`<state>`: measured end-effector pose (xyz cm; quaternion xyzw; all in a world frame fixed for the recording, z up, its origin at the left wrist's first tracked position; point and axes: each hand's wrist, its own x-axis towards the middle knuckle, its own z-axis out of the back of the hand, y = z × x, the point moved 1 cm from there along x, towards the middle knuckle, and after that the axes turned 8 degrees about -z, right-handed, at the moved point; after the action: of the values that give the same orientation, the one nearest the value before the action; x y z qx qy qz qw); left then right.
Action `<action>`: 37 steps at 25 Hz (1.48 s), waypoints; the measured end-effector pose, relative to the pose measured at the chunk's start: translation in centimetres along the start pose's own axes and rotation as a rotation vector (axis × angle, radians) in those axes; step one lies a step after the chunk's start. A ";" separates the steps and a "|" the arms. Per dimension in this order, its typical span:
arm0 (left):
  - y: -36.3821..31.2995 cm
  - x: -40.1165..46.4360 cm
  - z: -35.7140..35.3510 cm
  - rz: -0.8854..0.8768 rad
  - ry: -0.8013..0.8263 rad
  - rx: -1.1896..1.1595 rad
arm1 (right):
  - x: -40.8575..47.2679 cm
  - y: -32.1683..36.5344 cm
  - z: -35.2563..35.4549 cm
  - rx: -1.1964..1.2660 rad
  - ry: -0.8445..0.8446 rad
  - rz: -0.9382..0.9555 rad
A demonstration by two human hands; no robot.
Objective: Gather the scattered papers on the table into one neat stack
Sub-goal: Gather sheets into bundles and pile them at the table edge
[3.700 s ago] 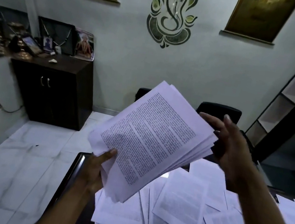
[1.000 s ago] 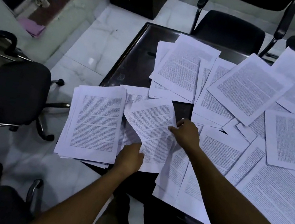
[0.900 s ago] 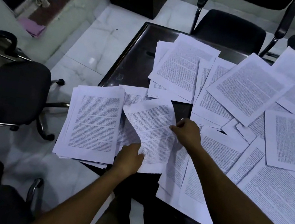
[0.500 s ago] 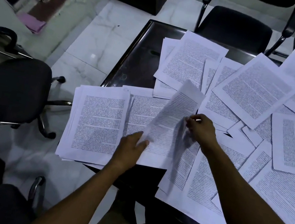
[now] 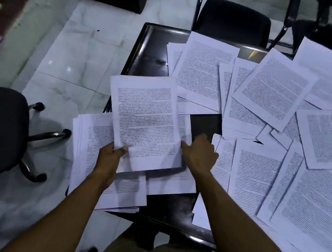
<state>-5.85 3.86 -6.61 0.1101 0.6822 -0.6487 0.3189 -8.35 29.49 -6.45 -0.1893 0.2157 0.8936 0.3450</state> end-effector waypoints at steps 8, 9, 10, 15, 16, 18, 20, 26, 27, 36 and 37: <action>1.8 1.2 1.6 0.075 0.065 -0.020 | -0.6 1.0 2.5 0.320 0.078 0.024; 1.8 1.2 1.6 0.071 0.077 -0.013 | -0.3 0.8 4.4 0.272 0.016 0.093; 1.7 1.2 1.7 0.071 0.087 -0.012 | 0.0 0.6 6.7 0.237 -0.035 0.168; 1.1 1.2 1.9 0.071 0.181 0.012 | -0.6 0.3 20.4 0.636 0.016 0.333; 1.2 1.1 2.0 0.078 0.213 0.005 | -0.7 0.3 21.9 0.789 0.050 0.320; 1.2 0.9 2.3 0.122 0.274 -0.016 | -0.3 0.4 21.4 0.916 0.111 0.294; 1.1 0.6 2.5 0.170 0.314 -0.015 | 0.2 0.9 16.9 0.797 0.162 0.270; -1.3 -0.5 1.8 0.286 0.364 0.064 | 1.3 2.5 0.8 0.356 0.198 0.164; -1.8 -0.5 1.8 0.338 0.358 0.051 | 1.1 2.6 -0.4 0.349 0.200 0.148; -3.7 3.3 -0.8 0.192 0.425 0.127 | -0.2 2.6 -1.6 0.222 0.108 0.235; -4.2 3.4 -1.1 0.155 0.441 0.141 | -0.1 2.5 -1.1 0.265 0.094 0.200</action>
<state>-11.19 3.46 -5.25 0.3233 0.6778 -0.6286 0.2026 -9.83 27.21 -6.75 -0.1614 0.3655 0.8773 0.2659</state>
